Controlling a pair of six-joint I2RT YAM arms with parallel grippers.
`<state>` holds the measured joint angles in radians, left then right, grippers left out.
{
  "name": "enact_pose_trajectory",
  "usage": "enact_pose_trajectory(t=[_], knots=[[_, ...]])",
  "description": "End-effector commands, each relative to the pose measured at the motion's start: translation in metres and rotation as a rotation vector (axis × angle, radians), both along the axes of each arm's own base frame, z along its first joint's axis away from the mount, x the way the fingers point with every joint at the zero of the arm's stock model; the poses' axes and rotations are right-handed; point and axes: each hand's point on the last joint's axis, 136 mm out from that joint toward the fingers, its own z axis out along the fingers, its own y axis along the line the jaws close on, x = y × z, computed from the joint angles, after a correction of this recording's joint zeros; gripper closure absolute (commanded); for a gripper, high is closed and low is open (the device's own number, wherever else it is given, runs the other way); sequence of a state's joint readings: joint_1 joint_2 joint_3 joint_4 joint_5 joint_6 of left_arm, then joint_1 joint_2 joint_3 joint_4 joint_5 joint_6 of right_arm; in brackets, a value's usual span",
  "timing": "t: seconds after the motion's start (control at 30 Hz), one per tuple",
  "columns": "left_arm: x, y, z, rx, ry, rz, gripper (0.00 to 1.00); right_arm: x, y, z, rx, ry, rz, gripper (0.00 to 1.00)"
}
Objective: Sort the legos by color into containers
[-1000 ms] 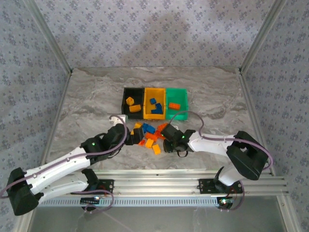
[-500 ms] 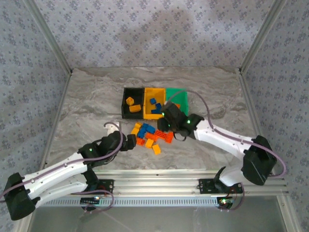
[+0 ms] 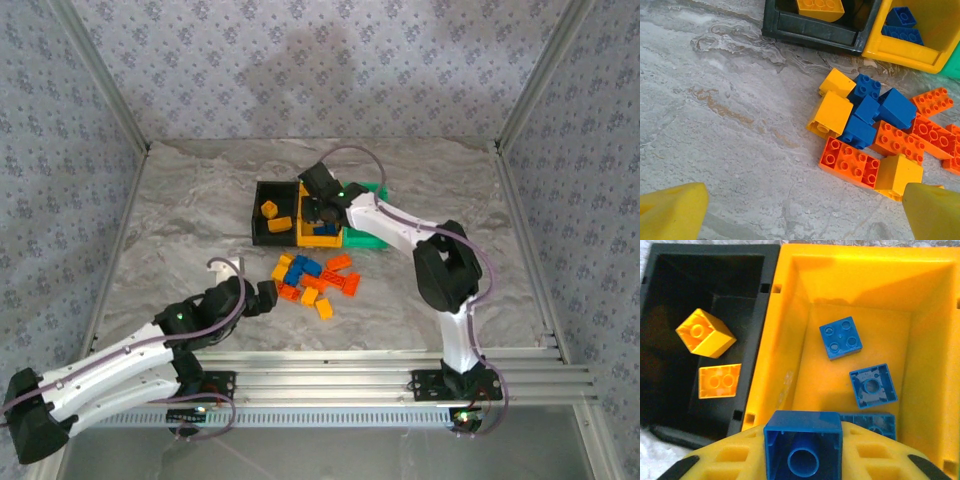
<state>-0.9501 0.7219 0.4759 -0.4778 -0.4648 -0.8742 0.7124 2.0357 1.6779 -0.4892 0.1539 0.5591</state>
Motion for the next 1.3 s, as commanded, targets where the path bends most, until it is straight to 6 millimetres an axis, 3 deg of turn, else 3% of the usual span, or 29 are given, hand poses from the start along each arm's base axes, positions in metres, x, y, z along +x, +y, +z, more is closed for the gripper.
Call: enact_pose_trajectory(t=[0.0,0.13,0.27,0.4,0.5,0.63,0.67,0.83,0.93,1.07,1.27], knots=[[-0.004,0.007,-0.006,0.014,0.014,0.017,0.01,0.007,-0.007,-0.005,-0.046,0.024,-0.034,0.58],[-0.004,0.007,-0.004,0.012,0.014,0.013,0.01,0.015,-0.009,0.007,-0.011,0.008,-0.050,0.39],[-0.004,0.006,0.001,0.006,0.000,0.001,0.00,0.010,-0.015,0.037,0.029,-0.055,-0.053,0.31],[-0.003,0.004,0.005,-0.007,-0.010,-0.005,0.01,-0.018,-0.023,0.056,0.078,-0.085,-0.033,0.28],[-0.003,0.002,0.007,-0.004,-0.004,-0.020,0.01,-0.051,-0.035,0.055,0.084,-0.069,-0.022,0.28],[-0.004,0.005,0.009,0.017,0.003,-0.012,0.01,-0.106,-0.045,0.036,0.072,-0.020,0.035,0.27],[-0.004,0.007,0.009,0.019,0.004,-0.008,0.01,-0.125,-0.046,0.023,0.059,0.012,0.069,0.27],[-0.004,0.016,0.010,0.026,0.009,0.026,0.01,-0.203,-0.032,-0.023,0.031,0.185,0.233,0.26],[-0.003,0.021,0.011,0.021,0.009,0.044,0.01,-0.233,-0.024,-0.044,-0.020,0.228,0.298,0.26],[-0.003,0.025,0.011,0.014,0.009,0.053,0.01,-0.244,-0.015,-0.066,-0.073,0.249,0.332,0.29],[-0.008,0.027,0.007,0.010,0.038,0.055,0.01,-0.236,-0.015,-0.086,-0.158,0.260,0.303,0.39]])
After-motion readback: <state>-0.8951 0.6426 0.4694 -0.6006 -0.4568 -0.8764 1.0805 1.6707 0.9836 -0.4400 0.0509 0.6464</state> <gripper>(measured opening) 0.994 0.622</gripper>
